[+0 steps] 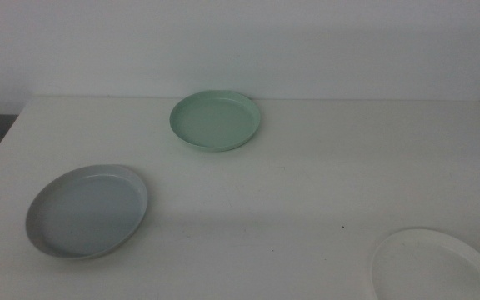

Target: Stack the three bowls on top of each other.

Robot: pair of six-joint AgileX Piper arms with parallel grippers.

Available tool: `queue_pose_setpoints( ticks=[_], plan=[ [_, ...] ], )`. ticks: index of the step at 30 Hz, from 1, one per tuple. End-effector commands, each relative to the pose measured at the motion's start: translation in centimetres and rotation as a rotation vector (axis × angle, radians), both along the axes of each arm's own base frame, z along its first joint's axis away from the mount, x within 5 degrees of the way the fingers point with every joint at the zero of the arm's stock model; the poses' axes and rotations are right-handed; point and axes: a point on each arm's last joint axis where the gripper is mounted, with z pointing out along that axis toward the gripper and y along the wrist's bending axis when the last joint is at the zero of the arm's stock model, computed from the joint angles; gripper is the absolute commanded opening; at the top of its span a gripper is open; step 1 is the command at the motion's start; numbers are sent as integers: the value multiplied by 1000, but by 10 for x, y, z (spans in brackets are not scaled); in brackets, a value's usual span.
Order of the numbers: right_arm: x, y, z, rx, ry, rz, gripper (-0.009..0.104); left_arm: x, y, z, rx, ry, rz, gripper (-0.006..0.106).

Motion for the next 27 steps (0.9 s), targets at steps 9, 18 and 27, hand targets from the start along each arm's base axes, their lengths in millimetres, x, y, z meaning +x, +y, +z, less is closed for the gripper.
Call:
queue_pose_setpoints(
  ticks=[9, 18, 27],
  plan=[
    [0, 0, -1, -13, -6, -5, 93, 43, -1, 123, -120, 567, -27, 94],
    [0, 0, -1, -13, -6, -5, 93, 115, 2, 168, -161, 897, -74, 94],
    [0, 0, -1, -13, -6, -5, 93, 198, 35, 134, -179, 1088, -45, 94]
  ],
)
